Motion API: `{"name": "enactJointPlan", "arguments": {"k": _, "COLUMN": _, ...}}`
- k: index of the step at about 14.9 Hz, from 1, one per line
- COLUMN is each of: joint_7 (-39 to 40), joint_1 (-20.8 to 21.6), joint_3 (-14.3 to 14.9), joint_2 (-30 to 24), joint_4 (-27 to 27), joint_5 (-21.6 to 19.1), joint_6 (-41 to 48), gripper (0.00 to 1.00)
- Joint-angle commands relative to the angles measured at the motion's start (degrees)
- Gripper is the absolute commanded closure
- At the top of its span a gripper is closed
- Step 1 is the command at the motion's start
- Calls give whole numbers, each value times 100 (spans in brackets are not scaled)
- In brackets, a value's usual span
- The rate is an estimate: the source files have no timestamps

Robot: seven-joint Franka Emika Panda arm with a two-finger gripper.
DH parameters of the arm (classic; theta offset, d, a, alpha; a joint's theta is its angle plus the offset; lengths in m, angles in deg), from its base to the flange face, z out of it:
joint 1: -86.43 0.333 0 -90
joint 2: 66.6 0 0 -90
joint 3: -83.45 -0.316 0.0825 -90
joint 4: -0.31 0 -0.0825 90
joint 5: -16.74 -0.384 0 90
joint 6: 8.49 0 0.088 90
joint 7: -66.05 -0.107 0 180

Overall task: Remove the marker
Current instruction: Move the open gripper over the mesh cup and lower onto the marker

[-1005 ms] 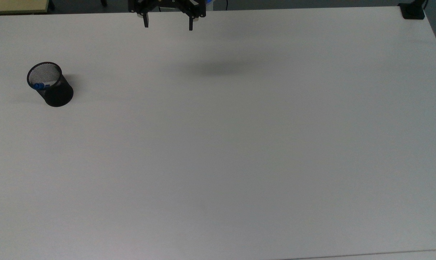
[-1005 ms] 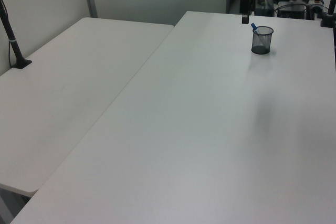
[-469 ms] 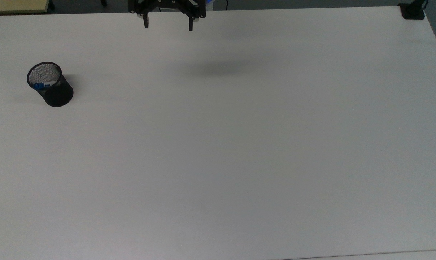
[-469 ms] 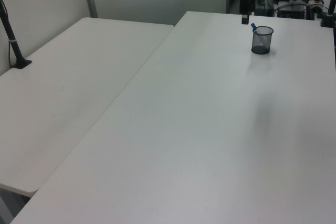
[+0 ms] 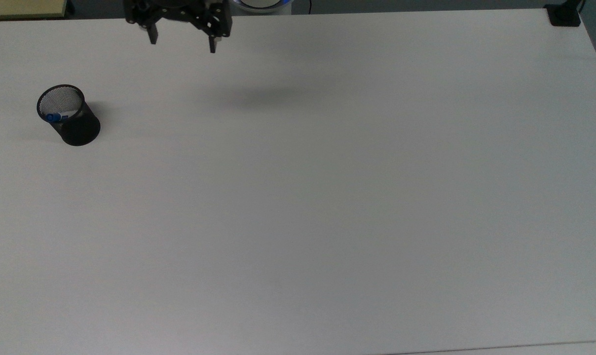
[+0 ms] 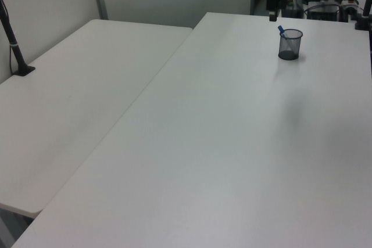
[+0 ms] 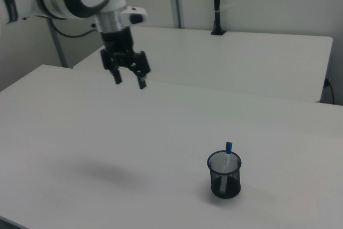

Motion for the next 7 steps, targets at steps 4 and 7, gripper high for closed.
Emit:
{"name": "enactJointPlan", "arguments": {"k": 4, "joint_7": 1384, "joint_1": -1169, "joint_3": 17, "joint_2": 214, "joint_4": -52, "joint_5": -85, "joint_6": -771, "gripper": 0}}
{"name": "enactJointPlan", "arguments": {"k": 7, "joint_7": 1533, "joint_1": -1512, "joint_3": 43, "joint_2": 634, "joint_4": -61, "joint_5": -58, "joint_6": -1341, "gripper": 0}}
